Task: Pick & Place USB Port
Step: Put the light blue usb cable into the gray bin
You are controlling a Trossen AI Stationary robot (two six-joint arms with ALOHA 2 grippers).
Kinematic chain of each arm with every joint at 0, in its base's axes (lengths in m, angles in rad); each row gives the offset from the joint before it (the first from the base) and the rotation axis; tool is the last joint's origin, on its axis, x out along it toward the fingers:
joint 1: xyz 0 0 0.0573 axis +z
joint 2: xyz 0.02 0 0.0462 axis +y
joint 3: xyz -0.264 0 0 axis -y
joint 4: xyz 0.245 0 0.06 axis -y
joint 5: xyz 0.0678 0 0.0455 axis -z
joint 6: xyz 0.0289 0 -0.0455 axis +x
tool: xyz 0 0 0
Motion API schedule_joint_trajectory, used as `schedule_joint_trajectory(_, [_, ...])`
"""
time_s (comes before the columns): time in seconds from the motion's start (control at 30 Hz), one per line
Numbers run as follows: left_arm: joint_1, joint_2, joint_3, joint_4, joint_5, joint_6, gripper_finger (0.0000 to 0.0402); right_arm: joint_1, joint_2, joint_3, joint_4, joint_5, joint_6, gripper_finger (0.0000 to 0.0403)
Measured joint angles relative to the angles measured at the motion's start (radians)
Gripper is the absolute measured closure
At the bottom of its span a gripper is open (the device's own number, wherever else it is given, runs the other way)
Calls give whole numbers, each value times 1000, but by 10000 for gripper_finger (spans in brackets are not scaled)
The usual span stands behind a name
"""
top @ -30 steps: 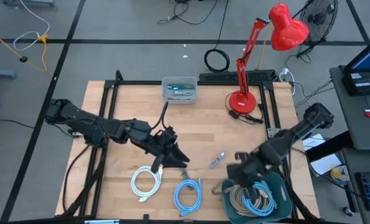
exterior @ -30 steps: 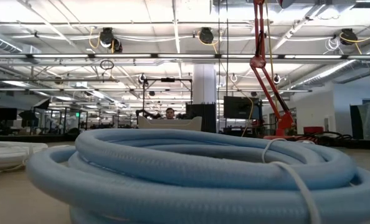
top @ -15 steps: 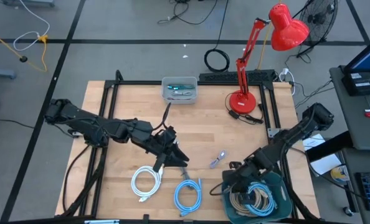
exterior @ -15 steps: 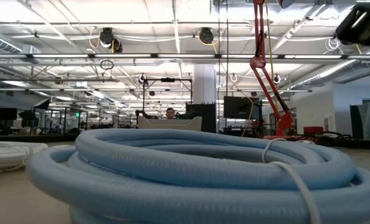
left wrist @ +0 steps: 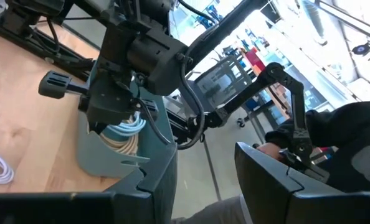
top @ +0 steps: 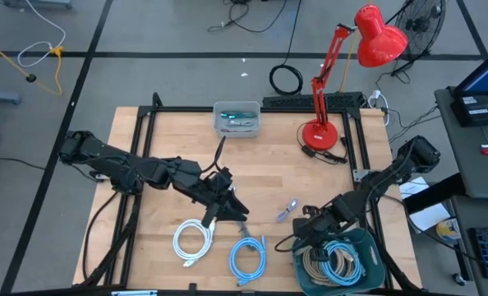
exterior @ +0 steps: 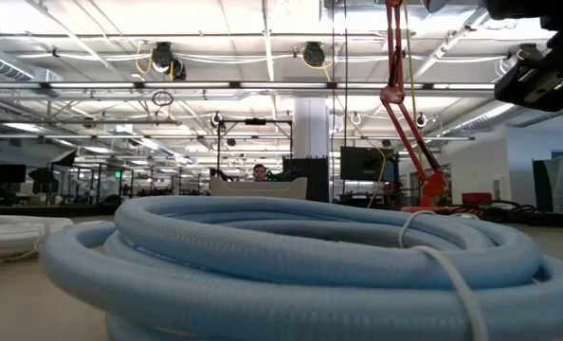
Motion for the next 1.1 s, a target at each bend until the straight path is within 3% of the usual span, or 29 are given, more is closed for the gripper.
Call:
schedule_joint_trajectory(0.3, [14,0,0,1,-9,3,241,-15,0,0,-1,85,-31,403])
schedule_joint_trajectory(0.77, [13,0,0,2,-11,0,241,-20,-2,4,-44,101,-26,403])
schedule_joint_trajectory(0.93, [13,0,0,2,-11,7,241,-20,-81,12,-130,89,-10,403])
schedule_joint_trajectory(1.1, [19,0,0,1,-11,11,241,-41,-211,14,-180,239,4,403])
